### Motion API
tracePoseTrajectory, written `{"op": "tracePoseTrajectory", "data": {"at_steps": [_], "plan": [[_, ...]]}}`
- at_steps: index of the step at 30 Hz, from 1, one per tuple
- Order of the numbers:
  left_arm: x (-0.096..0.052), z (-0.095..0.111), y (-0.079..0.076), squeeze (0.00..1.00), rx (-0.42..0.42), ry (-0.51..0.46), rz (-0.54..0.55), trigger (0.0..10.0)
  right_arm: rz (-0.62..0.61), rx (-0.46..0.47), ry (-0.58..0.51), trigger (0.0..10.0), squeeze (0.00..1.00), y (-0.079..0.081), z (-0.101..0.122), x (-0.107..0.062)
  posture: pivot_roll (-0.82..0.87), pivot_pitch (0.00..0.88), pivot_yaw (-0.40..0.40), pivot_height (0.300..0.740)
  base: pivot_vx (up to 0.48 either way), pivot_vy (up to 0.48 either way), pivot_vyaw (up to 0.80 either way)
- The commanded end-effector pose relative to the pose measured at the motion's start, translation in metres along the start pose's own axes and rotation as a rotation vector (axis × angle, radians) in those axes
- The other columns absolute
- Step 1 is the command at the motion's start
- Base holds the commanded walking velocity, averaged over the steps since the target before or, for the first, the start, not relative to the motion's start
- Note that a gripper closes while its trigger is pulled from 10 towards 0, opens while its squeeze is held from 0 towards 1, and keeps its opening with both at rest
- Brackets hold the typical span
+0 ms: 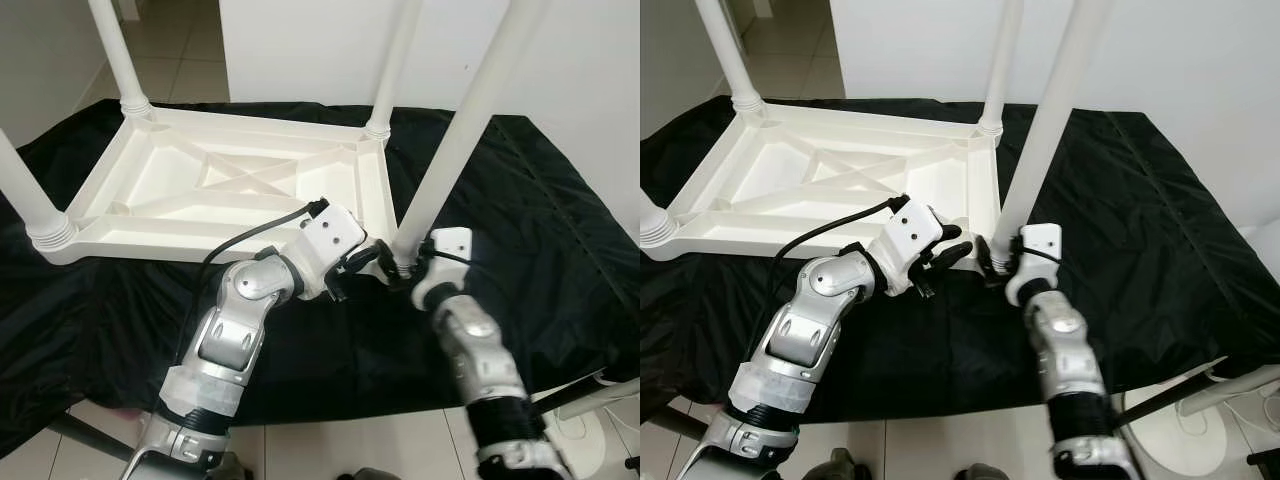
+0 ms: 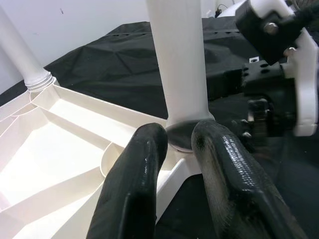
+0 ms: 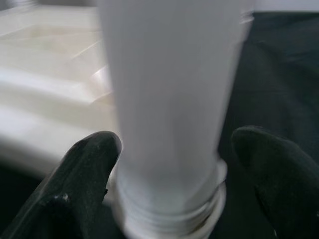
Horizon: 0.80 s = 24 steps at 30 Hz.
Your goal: Building children table
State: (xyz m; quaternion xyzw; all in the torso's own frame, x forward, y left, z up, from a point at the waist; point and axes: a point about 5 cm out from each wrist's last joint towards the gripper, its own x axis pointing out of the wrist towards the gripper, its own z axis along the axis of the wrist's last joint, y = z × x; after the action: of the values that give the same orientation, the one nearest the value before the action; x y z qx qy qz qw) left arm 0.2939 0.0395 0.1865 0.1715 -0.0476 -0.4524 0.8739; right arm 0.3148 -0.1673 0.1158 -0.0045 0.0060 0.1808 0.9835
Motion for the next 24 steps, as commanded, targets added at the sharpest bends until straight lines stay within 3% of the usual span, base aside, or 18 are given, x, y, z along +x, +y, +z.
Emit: {"op": "tracePoseTrajectory", "data": {"at_steps": [1, 4, 15, 18, 19, 20, 24], "plan": [[0.003, 0.0, 0.005, 0.0, 0.002, 0.007, 0.113, 10.0, 0.115, -0.02, 0.024, 10.0, 0.0, 0.005, -0.005, 0.002, -0.06, 0.0, -0.029, 0.74, 0.0, 0.0, 0.0], [0.004, 0.002, 0.006, 0.0, 0.009, 0.002, 0.11, 10.0, 0.203, -0.084, 0.031, 10.0, 0.0, -0.001, -0.001, 0.008, -0.06, 0.0, -0.026, 0.74, 0.0, 0.0, 0.0], [0.005, 0.004, 0.01, 0.0, 0.017, -0.002, 0.117, 10.0, 0.303, -0.179, 0.037, 10.0, 0.0, -0.01, 0.02, 0.035, -0.05, 0.0, -0.029, 0.74, 0.0, 0.0, 0.0], [0.003, 0.004, 0.01, 0.0, 0.013, 0.0, 0.128, 10.0, 0.351, -0.2, 0.066, 9.3, 0.0, -0.008, 0.019, 0.038, -0.04, 0.0, -0.037, 0.74, 0.0, 0.0, 0.0], [0.002, 0.004, 0.011, 0.0, 0.012, 0.001, 0.135, 10.0, 0.368, -0.197, 0.081, 2.3, 0.0, -0.007, 0.017, 0.039, -0.03, 0.0, -0.043, 0.74, 0.0, 0.0, 0.0], [0.001, 0.003, 0.011, 0.0, 0.01, 0.002, 0.14, 10.0, 0.384, -0.192, 0.094, 0.0, 0.0, -0.007, 0.014, 0.038, -0.03, 0.0, -0.044, 0.74, 0.0, 0.0, 0.0], [0.001, 0.003, 0.011, 0.0, 0.007, 0.004, 0.145, 10.0, 0.402, -0.175, 0.111, 0.0, 0.0, -0.009, 0.009, 0.035, -0.03, 0.0, -0.043, 0.74, 0.0, 0.0, 0.0]]}}
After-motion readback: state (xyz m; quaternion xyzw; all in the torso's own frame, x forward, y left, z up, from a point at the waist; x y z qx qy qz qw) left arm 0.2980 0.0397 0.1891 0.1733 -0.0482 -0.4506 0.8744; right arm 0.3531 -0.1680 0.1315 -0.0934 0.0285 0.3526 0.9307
